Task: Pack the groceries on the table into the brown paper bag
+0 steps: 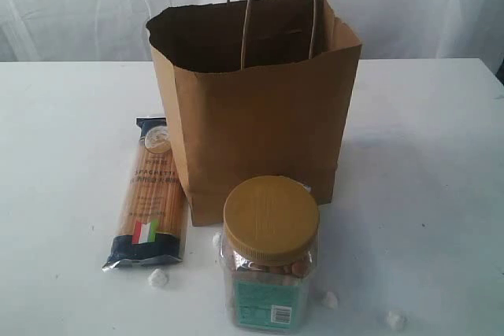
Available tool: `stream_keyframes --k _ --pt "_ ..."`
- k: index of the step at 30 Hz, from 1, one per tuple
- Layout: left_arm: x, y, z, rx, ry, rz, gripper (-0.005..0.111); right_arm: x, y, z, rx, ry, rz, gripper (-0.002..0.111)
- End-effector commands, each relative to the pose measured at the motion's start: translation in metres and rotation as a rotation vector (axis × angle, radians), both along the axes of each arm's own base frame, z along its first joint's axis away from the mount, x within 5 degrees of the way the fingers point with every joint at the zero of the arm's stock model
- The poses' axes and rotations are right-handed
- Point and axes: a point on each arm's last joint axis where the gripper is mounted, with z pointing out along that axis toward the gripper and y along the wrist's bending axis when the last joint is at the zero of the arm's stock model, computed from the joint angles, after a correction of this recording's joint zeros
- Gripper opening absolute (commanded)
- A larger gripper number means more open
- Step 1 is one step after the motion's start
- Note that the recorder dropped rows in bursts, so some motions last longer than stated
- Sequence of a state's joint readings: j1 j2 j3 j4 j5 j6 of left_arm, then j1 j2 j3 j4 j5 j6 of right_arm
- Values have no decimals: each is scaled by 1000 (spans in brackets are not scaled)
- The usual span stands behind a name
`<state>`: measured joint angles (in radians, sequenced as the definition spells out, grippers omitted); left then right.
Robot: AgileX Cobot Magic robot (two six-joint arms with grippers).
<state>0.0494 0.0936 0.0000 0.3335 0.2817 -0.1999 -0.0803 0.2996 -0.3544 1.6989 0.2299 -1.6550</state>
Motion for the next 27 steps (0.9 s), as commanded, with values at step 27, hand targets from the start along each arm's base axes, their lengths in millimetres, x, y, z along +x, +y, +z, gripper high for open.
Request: stream_keyframes --k 27 --pt "0 0 0 0 -1 -1 0 -29 -17 -70 -111 163 -225 0"
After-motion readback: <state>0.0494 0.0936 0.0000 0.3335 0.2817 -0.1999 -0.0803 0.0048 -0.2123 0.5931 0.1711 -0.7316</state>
